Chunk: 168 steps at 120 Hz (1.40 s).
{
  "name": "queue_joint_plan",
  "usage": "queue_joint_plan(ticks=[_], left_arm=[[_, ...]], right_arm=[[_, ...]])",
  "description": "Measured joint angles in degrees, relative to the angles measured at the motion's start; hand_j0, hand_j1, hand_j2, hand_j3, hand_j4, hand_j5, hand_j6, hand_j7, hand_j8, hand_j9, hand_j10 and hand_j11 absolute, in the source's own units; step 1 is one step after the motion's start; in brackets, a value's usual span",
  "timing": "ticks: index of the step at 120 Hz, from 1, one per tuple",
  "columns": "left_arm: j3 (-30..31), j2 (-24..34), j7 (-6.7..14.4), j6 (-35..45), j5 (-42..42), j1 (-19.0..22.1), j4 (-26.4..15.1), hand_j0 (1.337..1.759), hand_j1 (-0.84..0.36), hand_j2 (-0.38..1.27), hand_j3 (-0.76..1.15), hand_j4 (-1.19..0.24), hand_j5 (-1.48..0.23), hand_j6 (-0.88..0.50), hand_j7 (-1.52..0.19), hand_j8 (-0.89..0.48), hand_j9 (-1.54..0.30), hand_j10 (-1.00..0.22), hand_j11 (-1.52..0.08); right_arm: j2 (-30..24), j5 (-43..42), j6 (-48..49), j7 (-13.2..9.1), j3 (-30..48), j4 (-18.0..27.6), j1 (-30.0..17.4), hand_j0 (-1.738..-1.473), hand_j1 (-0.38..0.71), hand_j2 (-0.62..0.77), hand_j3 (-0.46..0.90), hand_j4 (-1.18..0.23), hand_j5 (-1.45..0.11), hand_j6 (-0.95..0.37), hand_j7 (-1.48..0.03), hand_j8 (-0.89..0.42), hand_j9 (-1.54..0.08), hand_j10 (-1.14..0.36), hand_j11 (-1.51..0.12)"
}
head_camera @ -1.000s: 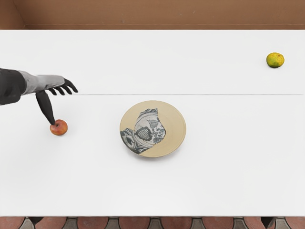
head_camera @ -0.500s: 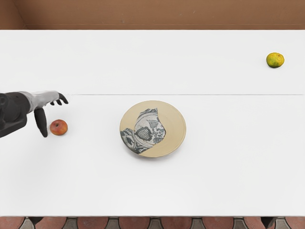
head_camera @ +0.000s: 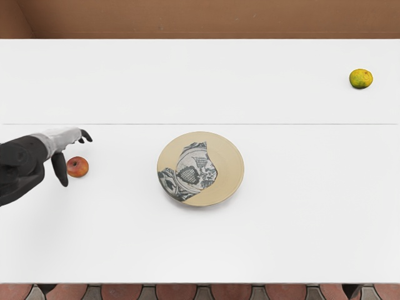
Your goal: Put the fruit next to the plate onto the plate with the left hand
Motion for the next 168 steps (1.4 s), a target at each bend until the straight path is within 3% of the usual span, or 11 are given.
queue_joint_plan(ticks=[27,68,129,157,168], left_arm=[[0.06,-1.39,-0.07,2.23,0.01,1.63,0.13,1.658,-0.02,0.06,0.0,-0.31,-0.4,-0.31,-0.4,-0.31,-0.4,-0.31,-0.4],[0.14,-2.19,-0.19,3.8,0.12,2.8,0.81,1.658,-0.21,0.09,0.0,-0.46,-0.6,-0.46,-0.6,-0.46,-0.6,-0.46,-0.6],[0.2,-2.63,-0.35,7.05,0.45,4.02,1.43,1.656,-0.23,0.11,0.0,-0.54,-0.65,-0.53,-0.65,-0.53,-0.68,-0.52,-0.68],[0.17,-2.69,-0.41,7.04,0.58,4.72,2.06,1.652,-0.22,0.03,0.0,-0.57,-0.7,-0.49,-0.72,-0.47,-0.75,-0.55,-0.75],[0.18,-3.07,-0.38,7.12,0.51,4.99,2.35,1.651,-0.23,0.09,0.0,-0.61,-0.73,-0.54,-0.74,-0.49,-0.79,-0.58,-0.79]], right_arm=[[0.0,0.0,0.0,0.01,0.0,-0.01,0.0,-1.658,-0.31,-0.01,0.0,-0.03,-0.04,-0.03,-0.04,-0.03,-0.04,-0.03,-0.04],[0.0,-0.01,0.0,0.01,0.0,-0.01,0.0,-1.658,-0.31,-0.01,0.0,-0.03,-0.04,-0.03,-0.04,-0.03,-0.04,-0.03,-0.04],[0.0,0.0,0.0,0.01,0.0,0.0,0.0,-1.658,-0.31,-0.01,0.0,-0.03,-0.04,-0.03,-0.04,-0.03,-0.04,-0.03,-0.04],[0.0,0.0,0.0,0.01,0.0,-0.01,0.0,-1.658,-0.31,-0.01,0.0,-0.03,-0.04,-0.03,-0.04,-0.03,-0.04,-0.03,-0.04],[0.0,0.0,0.0,0.01,0.0,-0.01,0.0,-1.658,-0.31,-0.01,0.0,-0.03,-0.04,-0.03,-0.04,-0.03,-0.04,-0.03,-0.04]])
